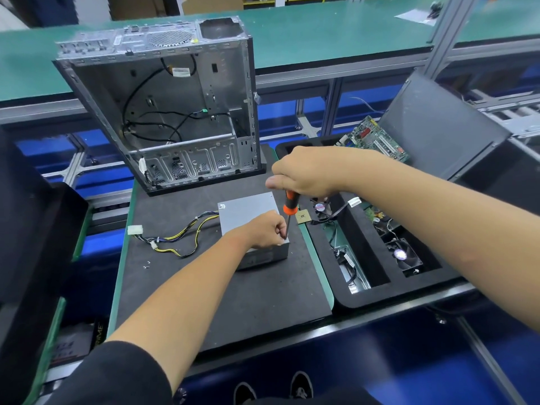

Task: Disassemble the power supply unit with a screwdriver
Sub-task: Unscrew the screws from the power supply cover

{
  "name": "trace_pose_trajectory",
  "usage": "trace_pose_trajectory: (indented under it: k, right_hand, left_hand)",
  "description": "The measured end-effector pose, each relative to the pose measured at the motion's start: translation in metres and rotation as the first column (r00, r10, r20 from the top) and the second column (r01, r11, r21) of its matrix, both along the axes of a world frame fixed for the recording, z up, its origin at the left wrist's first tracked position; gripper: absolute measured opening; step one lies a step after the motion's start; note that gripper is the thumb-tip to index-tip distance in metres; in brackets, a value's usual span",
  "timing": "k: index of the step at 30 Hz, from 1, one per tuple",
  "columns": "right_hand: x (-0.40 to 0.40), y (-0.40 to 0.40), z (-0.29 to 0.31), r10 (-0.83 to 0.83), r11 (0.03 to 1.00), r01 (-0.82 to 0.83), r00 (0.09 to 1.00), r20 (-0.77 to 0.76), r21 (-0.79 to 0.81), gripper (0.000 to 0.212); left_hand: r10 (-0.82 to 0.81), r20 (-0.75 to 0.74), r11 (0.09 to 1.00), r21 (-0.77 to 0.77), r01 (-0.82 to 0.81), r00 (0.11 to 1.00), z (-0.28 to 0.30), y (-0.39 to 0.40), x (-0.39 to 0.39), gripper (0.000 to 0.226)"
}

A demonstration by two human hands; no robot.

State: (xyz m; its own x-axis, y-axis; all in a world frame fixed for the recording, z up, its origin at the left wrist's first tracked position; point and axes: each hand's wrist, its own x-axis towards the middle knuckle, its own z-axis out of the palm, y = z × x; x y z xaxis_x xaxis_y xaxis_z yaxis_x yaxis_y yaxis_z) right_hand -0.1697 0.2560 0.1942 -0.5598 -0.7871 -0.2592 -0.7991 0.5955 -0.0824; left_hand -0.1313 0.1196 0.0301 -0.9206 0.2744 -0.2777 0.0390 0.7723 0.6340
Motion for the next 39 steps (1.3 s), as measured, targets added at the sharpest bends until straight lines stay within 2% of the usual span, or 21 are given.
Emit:
trace_pose_trajectory:
  k: [2, 4, 6, 8, 9, 11, 13, 14, 17, 19, 21, 23, 25, 27, 30, 33, 36, 38, 39]
  right_hand:
    - [0.001, 0.001, 0.001, 0.047, 0.998, -0.047, 0.999, -0.015, -0.03, 0.028]
    - [0.001, 0.005, 0.006, 0.082, 0.994, -0.077, 0.995, 0.06, -0.073, 0.005]
    - [0.001, 0.009, 0.008, 0.096, 0.99, -0.08, 0.984, 0.148, -0.112, 0.017]
    - [0.001, 0.01, 0.007, 0.068, 0.992, -0.049, 0.984, 0.162, -0.119, 0.015]
    - [0.002, 0.009, 0.006, 0.046, 0.994, -0.032, 0.991, 0.126, -0.106, 0.012]
    - [0.003, 0.006, 0.004, -0.016, 0.999, 0.016, 1.0, 0.004, -0.046, 0.031]
    - [0.002, 0.003, 0.002, -0.035, 0.999, 0.036, 0.995, -0.091, 0.005, 0.038]
    - [0.002, 0.002, 0.001, -0.027, 1.0, 0.028, 0.996, -0.089, 0.01, 0.034]
    - [0.002, 0.003, 0.006, 0.041, 0.998, -0.04, 0.999, 0.015, -0.039, 0.004]
    - [0.003, 0.004, 0.01, 0.067, 0.996, -0.06, 0.991, 0.113, -0.07, 0.019]
    - [0.004, 0.004, 0.011, 0.067, 0.996, -0.058, 0.986, 0.151, -0.063, 0.02]
    - [0.004, 0.001, 0.008, 0.046, 0.999, -0.046, 0.996, 0.079, -0.003, 0.006]
    - [0.003, -0.004, 0.006, 0.014, 0.996, -0.011, 0.999, -0.034, 0.091, 0.028]
    - [0.002, -0.008, 0.005, 0.053, 0.991, -0.039, 0.992, -0.112, 0.127, 0.029]
    - [0.005, -0.009, 0.008, 0.072, 0.997, -0.072, 0.997, 0.008, -0.003, 0.003]
    - [0.008, -0.006, 0.012, 0.101, 0.994, -0.096, 0.985, 0.138, -0.041, 0.02]
    - [0.008, -0.006, 0.009, 0.081, 0.997, -0.081, 0.996, 0.038, 0.006, 0.013]
    - [0.007, -0.007, 0.008, 0.009, 0.998, -0.006, 0.999, -0.045, 0.059, 0.028]
    - [0.007, -0.007, 0.006, 0.005, 0.999, -0.003, 0.999, -0.05, 0.053, 0.028]
  left_hand:
    - [0.001, -0.005, 1.0, -0.003, -0.001, 1.0, -0.001, 0.0, 0.0, 0.019]
    - [-0.001, -0.007, 1.0, -0.004, 0.001, 1.0, 0.0, -0.001, 0.0, 0.016]
    - [-0.01, 0.0, 1.0, -0.008, 0.01, 1.0, 0.0, -0.001, 0.0, 0.013]
    - [-0.011, 0.004, 1.0, -0.003, 0.011, 1.0, 0.0, -0.001, 0.0, 0.013]
    - [-0.011, 0.004, 1.0, 0.001, 0.011, 1.0, 0.0, -0.001, 0.0, 0.013]
    - [-0.013, -0.003, 1.0, 0.003, 0.013, 1.0, 0.001, -0.002, 0.001, 0.014]
    - [-0.021, -0.007, 1.0, 0.013, 0.021, 1.0, 0.002, -0.001, 0.001, 0.014]
    - [-0.023, -0.007, 1.0, 0.017, 0.023, 1.0, 0.002, -0.001, 0.001, 0.014]
    - [-0.016, -0.007, 1.0, 0.017, 0.016, 1.0, 0.002, -0.002, 0.001, 0.009]
    - [-0.019, -0.002, 1.0, 0.012, 0.019, 1.0, 0.001, -0.003, 0.001, 0.005]
    - [-0.025, 0.008, 1.0, 0.016, 0.025, 1.0, 0.002, -0.003, 0.0, 0.009]
    - [-0.023, 0.015, 1.0, 0.022, 0.022, 1.0, 0.002, -0.002, 0.0, 0.014]
    - [-0.018, 0.019, 0.999, 0.031, 0.018, 1.0, 0.002, -0.002, 0.0, 0.015]
    - [-0.02, 0.022, 0.999, 0.033, 0.019, 1.0, 0.003, -0.002, 0.001, 0.014]
    - [-0.024, 0.03, 0.999, 0.035, 0.023, 0.999, 0.003, -0.002, 0.0, 0.013]
    - [-0.026, 0.029, 0.999, 0.019, 0.026, 0.999, 0.004, -0.001, 0.0, 0.016]
    - [-0.017, 0.034, 0.999, 0.028, 0.017, 0.999, 0.005, -0.001, 0.002, 0.013]
    - [-0.014, 0.035, 0.999, 0.037, 0.012, 0.999, 0.006, 0.0, 0.002, 0.013]
    - [-0.015, 0.033, 0.999, 0.036, 0.013, 0.999, 0.006, 0.0, 0.002, 0.013]
